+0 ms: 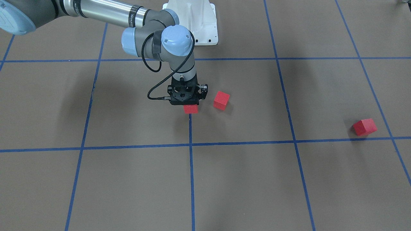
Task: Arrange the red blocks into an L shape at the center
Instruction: 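Carry the red cube with the right gripper to the center grid crossing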
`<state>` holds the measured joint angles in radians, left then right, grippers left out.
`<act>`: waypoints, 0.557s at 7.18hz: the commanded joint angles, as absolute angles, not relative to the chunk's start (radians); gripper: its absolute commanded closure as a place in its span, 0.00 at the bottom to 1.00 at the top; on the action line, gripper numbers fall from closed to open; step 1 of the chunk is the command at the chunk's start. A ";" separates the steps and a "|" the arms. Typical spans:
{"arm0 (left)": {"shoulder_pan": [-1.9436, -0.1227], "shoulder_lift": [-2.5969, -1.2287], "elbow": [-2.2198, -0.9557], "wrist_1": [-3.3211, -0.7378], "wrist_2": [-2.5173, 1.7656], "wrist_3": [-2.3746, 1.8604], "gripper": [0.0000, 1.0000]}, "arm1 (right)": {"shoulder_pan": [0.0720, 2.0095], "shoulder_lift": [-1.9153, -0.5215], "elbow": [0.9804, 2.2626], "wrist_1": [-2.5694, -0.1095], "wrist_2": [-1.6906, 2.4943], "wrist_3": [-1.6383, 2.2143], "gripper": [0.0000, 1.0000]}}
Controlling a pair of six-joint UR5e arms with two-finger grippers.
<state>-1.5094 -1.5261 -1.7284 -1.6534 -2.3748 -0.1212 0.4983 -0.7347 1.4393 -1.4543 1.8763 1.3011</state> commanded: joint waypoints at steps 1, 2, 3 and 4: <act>-1.509 -1.526 -1.727 -1.652 -2.375 -0.121 0.00 | 0.499 -0.729 1.421 -1.453 1.875 1.298 0.88; -1.509 -1.526 -1.727 -1.654 -2.375 -0.121 0.00 | 0.499 -0.729 1.417 -1.453 1.870 1.298 0.79; -1.509 -1.526 -1.727 -1.654 -2.375 -0.121 0.00 | 0.497 -0.729 1.416 -1.453 1.862 1.298 0.64; -1.509 -1.528 -1.729 -1.654 -2.375 -0.121 0.00 | 0.497 -0.727 1.416 -1.453 1.859 1.296 0.59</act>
